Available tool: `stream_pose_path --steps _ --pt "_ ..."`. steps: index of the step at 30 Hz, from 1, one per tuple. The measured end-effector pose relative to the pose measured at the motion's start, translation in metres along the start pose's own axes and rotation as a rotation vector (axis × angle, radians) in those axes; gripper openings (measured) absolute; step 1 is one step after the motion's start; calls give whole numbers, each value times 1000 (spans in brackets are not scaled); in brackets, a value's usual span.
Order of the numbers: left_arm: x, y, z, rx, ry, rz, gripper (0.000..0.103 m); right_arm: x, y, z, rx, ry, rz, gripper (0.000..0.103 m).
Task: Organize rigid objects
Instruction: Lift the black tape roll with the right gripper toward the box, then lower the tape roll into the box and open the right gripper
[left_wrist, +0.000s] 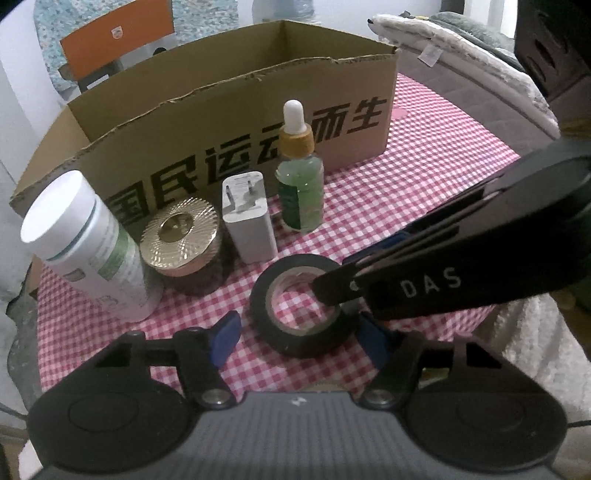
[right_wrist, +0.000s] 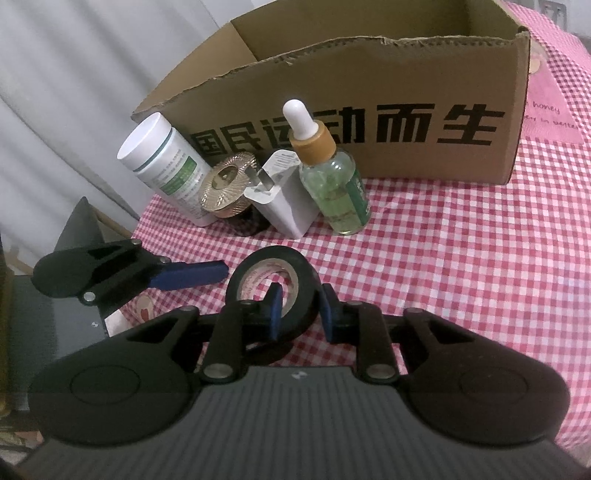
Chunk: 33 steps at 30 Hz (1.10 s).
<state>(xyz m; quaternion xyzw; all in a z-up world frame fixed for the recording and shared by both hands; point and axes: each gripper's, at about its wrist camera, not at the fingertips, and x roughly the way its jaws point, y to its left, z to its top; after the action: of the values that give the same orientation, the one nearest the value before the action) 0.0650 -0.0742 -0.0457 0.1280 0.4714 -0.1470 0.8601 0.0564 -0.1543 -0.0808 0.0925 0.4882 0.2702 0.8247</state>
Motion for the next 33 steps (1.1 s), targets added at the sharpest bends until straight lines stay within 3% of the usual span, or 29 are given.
stream_pose_path --steps 21,33 --pt "-8 -1 0 7 -50 -18 68 -5 6 -6 5 -17 -14 20" --pt "-76 -9 8 43 -218 17 68 -74 38 -9 -64 -174 -46 20"
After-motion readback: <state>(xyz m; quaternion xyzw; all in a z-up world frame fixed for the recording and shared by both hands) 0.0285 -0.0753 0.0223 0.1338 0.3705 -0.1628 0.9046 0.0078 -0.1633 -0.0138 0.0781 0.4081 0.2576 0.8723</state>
